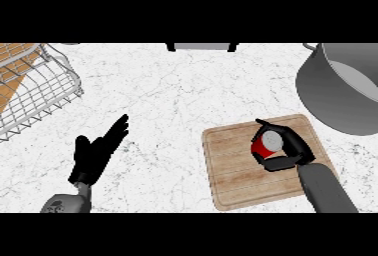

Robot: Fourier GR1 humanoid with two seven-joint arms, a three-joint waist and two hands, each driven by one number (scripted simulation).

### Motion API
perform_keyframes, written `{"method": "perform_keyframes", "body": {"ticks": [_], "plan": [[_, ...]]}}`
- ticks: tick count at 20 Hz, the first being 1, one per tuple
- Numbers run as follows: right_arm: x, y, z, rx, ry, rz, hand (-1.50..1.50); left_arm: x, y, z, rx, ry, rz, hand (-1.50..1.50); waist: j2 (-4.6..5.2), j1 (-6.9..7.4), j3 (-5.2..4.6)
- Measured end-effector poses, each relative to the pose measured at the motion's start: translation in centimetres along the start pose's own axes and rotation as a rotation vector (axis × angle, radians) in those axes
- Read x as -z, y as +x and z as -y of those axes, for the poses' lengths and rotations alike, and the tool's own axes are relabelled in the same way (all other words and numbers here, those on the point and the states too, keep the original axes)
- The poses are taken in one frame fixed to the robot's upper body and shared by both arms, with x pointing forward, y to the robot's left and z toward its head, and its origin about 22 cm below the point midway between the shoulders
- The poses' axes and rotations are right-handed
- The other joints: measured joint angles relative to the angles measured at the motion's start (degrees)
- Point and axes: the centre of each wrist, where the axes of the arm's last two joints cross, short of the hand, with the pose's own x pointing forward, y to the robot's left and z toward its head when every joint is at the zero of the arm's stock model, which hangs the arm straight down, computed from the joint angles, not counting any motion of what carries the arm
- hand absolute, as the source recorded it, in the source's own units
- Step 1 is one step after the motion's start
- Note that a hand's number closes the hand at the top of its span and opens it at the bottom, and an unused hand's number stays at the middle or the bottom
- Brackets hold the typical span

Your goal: Pick the can from the cutting board and place it in the pot

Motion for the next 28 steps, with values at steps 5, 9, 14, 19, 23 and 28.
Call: {"method": "perform_keyframes", "body": {"ticks": [5, 9, 14, 19, 23, 28], "plan": [[-6.7, -0.2, 6.4, -0.066, -0.204, 0.01, 1.5, -0.3, -0.2, -0.4, -0.004, 0.02, -0.001, 0.0, 0.34, -1.16, 0.37], [-15.5, 1.9, 14.2, -0.14, -0.486, -0.032, 1.5, -0.7, -0.4, -0.7, -0.012, 0.039, 0.003, 0.0, 0.89, -2.62, 0.73], [-23.4, 4.9, 19.1, -0.208, -0.717, -0.057, 1.5, -0.1, 0.0, 0.1, -0.008, 0.017, 0.014, 0.0, 1.27, -1.25, 0.91], [-27.1, 6.4, 20.7, -0.323, -0.818, -0.098, 1.5, 0.0, -0.2, 1.0, -0.007, -0.007, 0.011, 0.0, 1.22, 0.18, 0.93], [-28.1, 8.5, 22.4, -0.426, -0.848, -0.09, 1.5, 0.0, 0.0, 0.6, 0.0, -0.014, 0.011, 0.0, 1.13, 0.64, 0.88], [-27.3, 11.2, 24.2, -0.548, -0.846, -0.07, 1.5, 0.0, 0.3, 0.3, -0.005, -0.018, 0.007, 0.0, 0.99, 0.84, 0.74]]}}
